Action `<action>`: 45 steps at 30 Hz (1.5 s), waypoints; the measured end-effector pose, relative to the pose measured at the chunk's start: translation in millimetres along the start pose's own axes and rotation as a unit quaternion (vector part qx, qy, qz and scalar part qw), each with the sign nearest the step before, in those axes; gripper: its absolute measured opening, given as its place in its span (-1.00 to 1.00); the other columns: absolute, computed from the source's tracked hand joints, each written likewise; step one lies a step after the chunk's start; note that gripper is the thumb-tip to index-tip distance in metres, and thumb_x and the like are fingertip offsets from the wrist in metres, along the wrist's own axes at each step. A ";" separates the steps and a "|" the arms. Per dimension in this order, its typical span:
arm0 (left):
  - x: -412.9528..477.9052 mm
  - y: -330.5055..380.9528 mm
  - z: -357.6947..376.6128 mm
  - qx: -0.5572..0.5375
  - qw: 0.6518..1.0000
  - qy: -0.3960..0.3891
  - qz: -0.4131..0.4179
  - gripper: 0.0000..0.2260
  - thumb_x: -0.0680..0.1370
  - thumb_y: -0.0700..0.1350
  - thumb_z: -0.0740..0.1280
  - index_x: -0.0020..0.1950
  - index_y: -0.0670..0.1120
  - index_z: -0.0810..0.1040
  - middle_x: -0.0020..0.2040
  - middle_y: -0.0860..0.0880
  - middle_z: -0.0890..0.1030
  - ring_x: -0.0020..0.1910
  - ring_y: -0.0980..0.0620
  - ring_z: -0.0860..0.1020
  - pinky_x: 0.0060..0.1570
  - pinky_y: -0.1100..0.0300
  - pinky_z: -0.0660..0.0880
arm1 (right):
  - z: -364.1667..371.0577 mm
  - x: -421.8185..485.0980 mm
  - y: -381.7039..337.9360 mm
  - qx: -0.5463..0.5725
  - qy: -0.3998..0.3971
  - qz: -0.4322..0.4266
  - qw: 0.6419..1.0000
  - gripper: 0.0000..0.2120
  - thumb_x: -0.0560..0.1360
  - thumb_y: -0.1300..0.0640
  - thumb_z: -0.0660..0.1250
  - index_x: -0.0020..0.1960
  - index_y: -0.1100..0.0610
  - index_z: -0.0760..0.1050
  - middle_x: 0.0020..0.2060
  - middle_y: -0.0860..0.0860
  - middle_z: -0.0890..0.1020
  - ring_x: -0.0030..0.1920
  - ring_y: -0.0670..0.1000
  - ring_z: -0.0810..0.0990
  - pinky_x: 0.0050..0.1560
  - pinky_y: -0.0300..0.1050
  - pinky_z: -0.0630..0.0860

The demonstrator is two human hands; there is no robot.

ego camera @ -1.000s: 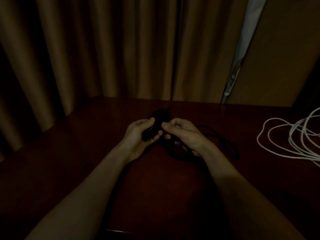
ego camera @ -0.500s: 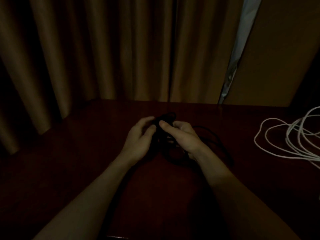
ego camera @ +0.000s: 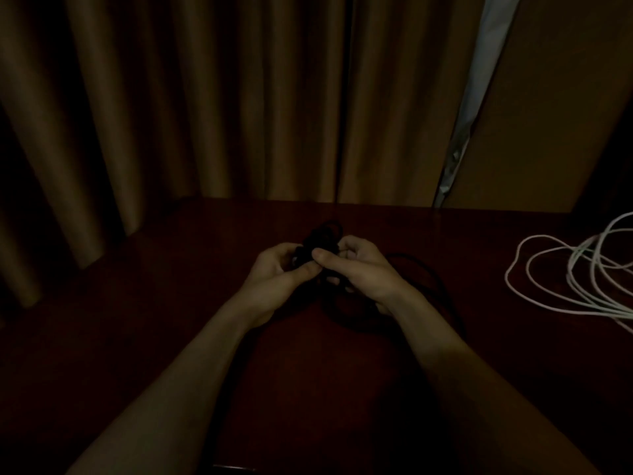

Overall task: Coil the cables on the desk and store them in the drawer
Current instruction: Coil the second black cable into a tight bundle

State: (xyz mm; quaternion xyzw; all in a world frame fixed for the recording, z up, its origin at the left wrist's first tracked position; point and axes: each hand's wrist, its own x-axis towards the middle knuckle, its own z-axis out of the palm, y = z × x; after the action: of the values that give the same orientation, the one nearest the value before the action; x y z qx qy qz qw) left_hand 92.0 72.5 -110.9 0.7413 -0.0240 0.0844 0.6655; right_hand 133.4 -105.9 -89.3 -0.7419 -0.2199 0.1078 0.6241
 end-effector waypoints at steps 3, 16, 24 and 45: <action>-1.4 3.4 -10.2 -0.075 0.994 -0.076 -0.022 -0.54 0.51 -0.05 0.49 0.33 -0.24 0.58 0.18 -0.23 0.69 0.16 -0.14 0.69 0.21 -0.03 0.61 | -4.8 -0.1 1.3 0.001 -0.025 -0.005 1.000 -0.58 0.52 -0.11 0.50 0.13 0.21 0.51 -0.23 0.08 0.68 -0.27 -0.07 0.60 -0.27 -0.13 0.44; -2.3 9.4 1.2 -0.122 0.991 -0.014 -0.055 -0.60 0.50 0.11 0.44 0.19 -0.14 0.66 -0.09 -0.04 0.71 -0.19 0.08 0.64 -0.14 0.22 0.57 | 2.8 -0.7 -0.3 -0.006 0.000 -0.004 1.000 -0.75 0.53 0.08 0.52 0.12 0.20 0.60 -0.22 -0.01 0.65 -0.24 -0.10 0.61 -0.22 -0.26 0.53; -1.2 4.6 8.2 -0.012 0.991 0.136 -0.001 -0.75 0.55 0.00 0.51 0.14 -0.07 0.59 -0.02 -0.02 0.71 -0.16 0.07 0.72 -0.22 0.20 0.64 | -8.9 1.4 -22.5 0.261 0.106 -0.023 0.959 -0.72 0.58 0.33 0.39 0.24 0.09 0.56 0.16 0.05 0.69 0.06 -0.06 0.71 -0.33 -0.34 0.49; -6.7 16.4 2.2 -0.239 0.965 -0.044 -0.094 -0.56 0.65 0.21 0.24 0.27 -0.06 0.69 0.00 -0.04 0.68 -0.24 0.08 0.53 -0.12 0.18 0.43 | 16.4 -5.2 0.2 0.080 -0.039 -0.045 0.995 -0.70 0.64 0.07 0.35 0.31 0.17 0.52 -0.05 -0.02 0.71 -0.06 -0.11 0.71 -0.03 -0.30 0.58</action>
State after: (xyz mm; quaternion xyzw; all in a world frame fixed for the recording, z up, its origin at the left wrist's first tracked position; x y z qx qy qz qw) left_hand 83.2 68.0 -96.1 0.5626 -0.0029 -0.0198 0.8265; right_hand 121.8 -93.9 -93.2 -0.6743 -0.2675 0.1258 0.6768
